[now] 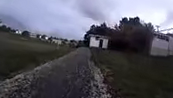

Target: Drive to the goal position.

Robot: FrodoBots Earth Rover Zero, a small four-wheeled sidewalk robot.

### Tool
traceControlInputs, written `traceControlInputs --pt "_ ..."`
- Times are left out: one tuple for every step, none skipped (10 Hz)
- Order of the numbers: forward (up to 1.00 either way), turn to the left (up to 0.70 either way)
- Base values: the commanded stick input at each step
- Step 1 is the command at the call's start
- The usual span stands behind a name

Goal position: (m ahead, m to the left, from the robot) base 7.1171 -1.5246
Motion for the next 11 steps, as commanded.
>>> traceControlInputs --pt "0.6 0.0" --pt "0.6 0.0" --pt "0.6 0.0" --pt "0.6 0.0" --pt "0.6 0.0" --pt "0.6 0.0" --pt "0.6 0.0" --pt "0.6 0.0" --pt "0.6 0.0" --pt "0.6 -0.06" --pt "0.6 -0.13"
